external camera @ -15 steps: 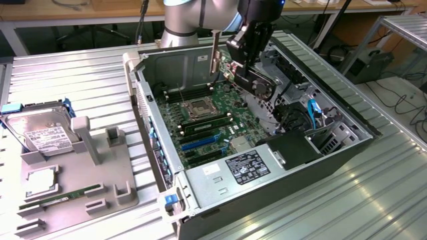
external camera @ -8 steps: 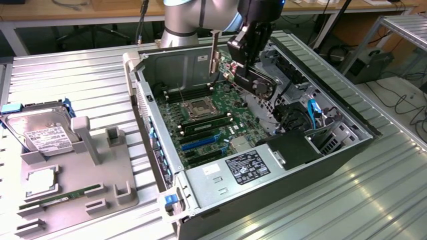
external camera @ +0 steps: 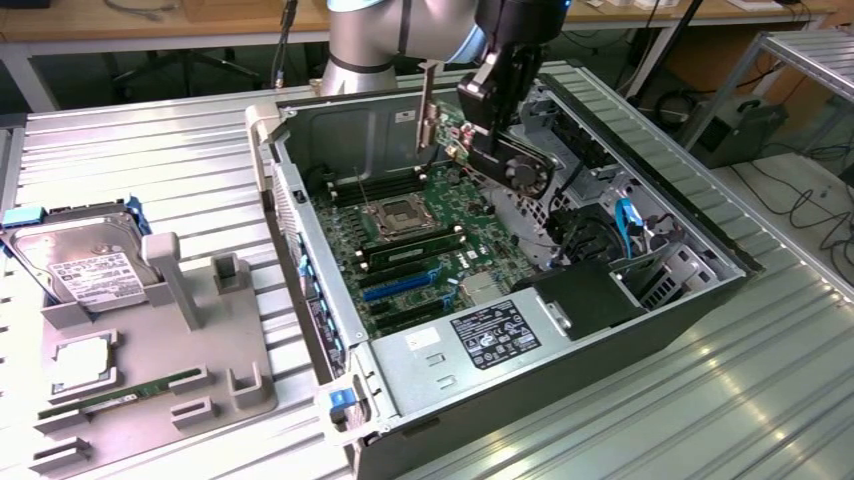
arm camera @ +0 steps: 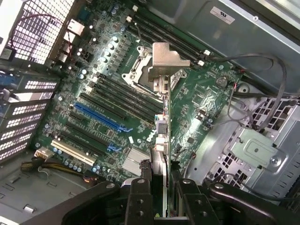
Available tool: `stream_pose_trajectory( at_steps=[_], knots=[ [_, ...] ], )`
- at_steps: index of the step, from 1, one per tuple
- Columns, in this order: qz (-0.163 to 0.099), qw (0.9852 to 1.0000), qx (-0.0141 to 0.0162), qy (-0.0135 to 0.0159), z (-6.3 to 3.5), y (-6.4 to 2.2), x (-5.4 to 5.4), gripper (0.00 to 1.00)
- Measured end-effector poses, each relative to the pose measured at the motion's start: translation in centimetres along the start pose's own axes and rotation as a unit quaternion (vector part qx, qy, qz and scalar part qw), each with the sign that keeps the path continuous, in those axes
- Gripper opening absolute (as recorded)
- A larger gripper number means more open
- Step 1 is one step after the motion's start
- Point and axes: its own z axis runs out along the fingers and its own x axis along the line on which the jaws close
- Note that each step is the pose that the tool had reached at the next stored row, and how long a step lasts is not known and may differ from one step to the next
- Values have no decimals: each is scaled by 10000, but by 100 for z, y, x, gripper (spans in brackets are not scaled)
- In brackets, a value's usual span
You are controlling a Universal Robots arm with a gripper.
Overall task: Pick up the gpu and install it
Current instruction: 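Insert the gpu into the slot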
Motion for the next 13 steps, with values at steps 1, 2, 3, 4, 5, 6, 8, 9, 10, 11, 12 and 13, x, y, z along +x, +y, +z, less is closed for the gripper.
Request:
stream_pose_trajectory(
  at_steps=[1, 2, 3, 4, 5, 6, 8, 9, 10, 11, 12, 13],
  knots=[
    [-31, 10000, -1, -2, 0, 0, 0, 26],
    [-58, 10000, -2, -3, 0, 0, 0, 26],
    [-83, 10000, -3, -5, 0, 0, 0, 26],
    [-110, 9999, -4, -7, 0, 0, 0, 26],
    [-136, 9999, -4, -8, 0, 0, 0, 26],
    [-161, 9999, -6, -10, 0, 0, 0, 26],
    [-223, 9998, -7, -14, 0, 0, 0, 26],
    [-251, 9997, -8, -15, 0, 0, 0, 26],
    [-277, 9996, -9, -17, 0, 0, 0, 26],
    [-300, 9995, -10, -18, 0, 0, 0, 26],
    [-327, 9995, -11, -20, 0, 0, 0, 26],
    [-357, 9994, -12, -22, 0, 0, 0, 26]
  ],
)
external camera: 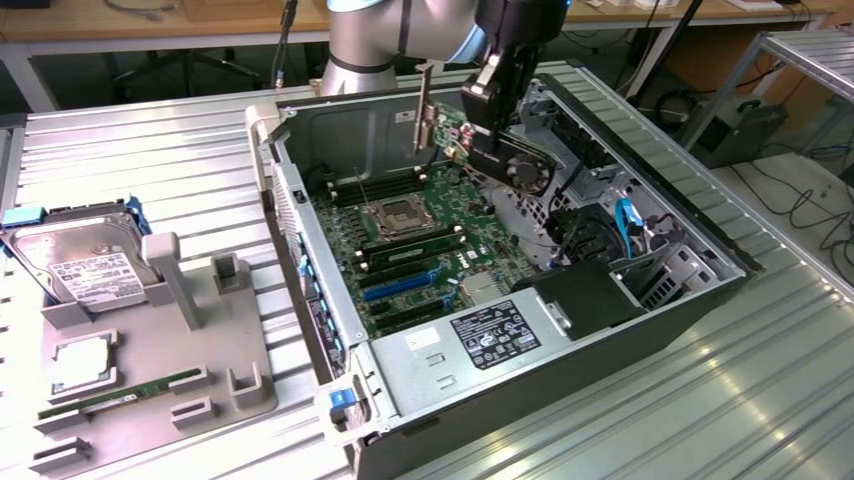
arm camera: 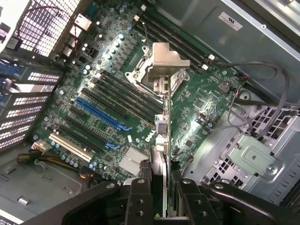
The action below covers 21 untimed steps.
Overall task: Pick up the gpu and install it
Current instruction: 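Insert the gpu into the slot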
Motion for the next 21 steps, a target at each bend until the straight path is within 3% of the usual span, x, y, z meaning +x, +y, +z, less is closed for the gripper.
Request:
stream_pose_trajectory(
  at_steps=[21],
  knots=[
    [-538, 9985, -18, -33, 0, 0, 0, 26]
  ],
)
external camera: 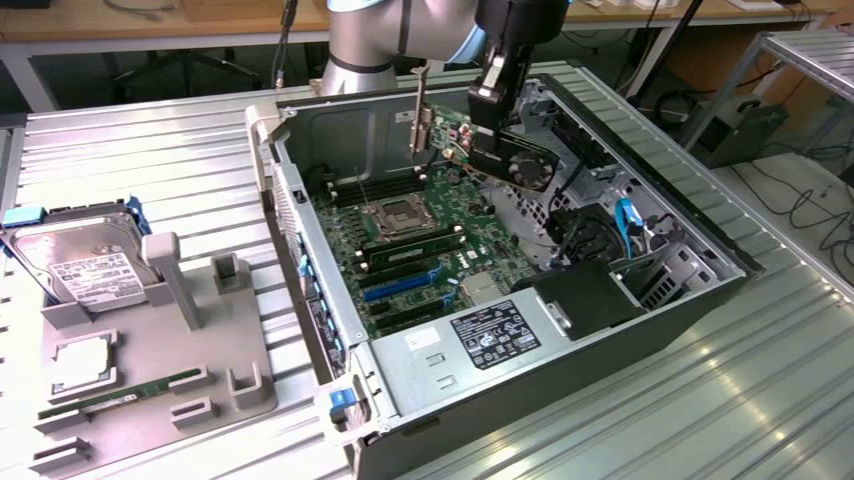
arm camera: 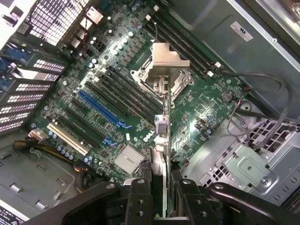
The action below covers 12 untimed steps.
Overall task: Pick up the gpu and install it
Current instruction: 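Insert the gpu into the slot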
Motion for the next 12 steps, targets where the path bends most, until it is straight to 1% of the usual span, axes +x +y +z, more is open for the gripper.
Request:
stream_pose_trajectory(
  at_steps=[12],
  knots=[
    [-311, 9995, -10, -19, 0, 0, 0, 26]
  ],
)
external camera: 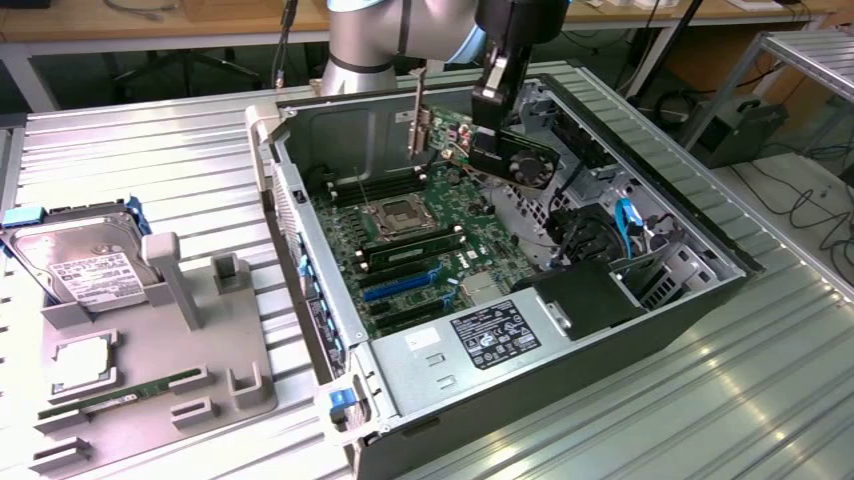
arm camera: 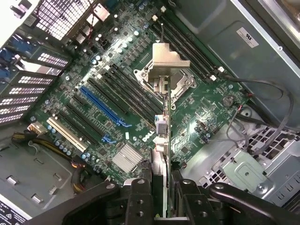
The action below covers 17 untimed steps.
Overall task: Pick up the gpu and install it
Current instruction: 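Insert the gpu into the slot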
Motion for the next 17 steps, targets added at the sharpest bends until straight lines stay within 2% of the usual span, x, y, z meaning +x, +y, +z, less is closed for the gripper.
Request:
stream_pose_trajectory(
  at_steps=[17],
  knots=[
    [-451, 9990, -15, -28, 0, 0, 0, 26]
  ],
)
